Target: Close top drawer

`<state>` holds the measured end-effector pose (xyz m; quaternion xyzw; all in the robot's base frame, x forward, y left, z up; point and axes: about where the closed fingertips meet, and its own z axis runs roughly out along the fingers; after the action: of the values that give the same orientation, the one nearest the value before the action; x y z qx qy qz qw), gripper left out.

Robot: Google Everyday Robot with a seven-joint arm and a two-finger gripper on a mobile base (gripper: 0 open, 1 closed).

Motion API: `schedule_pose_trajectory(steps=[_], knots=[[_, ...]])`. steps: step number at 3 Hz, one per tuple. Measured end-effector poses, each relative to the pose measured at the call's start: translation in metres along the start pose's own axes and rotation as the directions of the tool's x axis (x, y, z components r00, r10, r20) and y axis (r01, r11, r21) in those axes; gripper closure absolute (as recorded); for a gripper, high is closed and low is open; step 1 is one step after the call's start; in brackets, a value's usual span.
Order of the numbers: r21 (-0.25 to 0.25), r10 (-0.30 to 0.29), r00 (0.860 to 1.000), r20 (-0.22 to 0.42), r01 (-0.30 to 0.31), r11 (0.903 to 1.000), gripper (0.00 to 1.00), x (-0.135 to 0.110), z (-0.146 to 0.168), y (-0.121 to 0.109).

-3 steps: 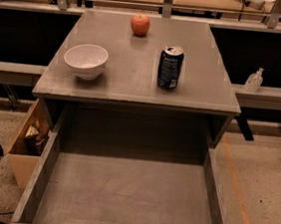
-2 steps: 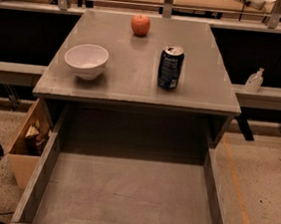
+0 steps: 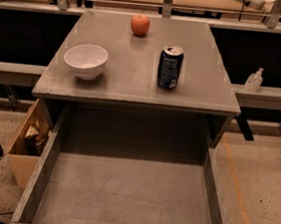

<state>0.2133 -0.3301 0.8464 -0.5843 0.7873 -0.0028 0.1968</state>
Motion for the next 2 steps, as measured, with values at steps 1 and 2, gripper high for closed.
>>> schedule_pose_trajectory(steps=[1,2], knots=[[-0.009,-0.004,1.000,-0.009,0.004,1.0000,1.00,-0.001,0.019,0.012],[-0.018,-0.025,0.999,-0.021,0.025,0.9995,1.00,-0.002,0.067,0.044]])
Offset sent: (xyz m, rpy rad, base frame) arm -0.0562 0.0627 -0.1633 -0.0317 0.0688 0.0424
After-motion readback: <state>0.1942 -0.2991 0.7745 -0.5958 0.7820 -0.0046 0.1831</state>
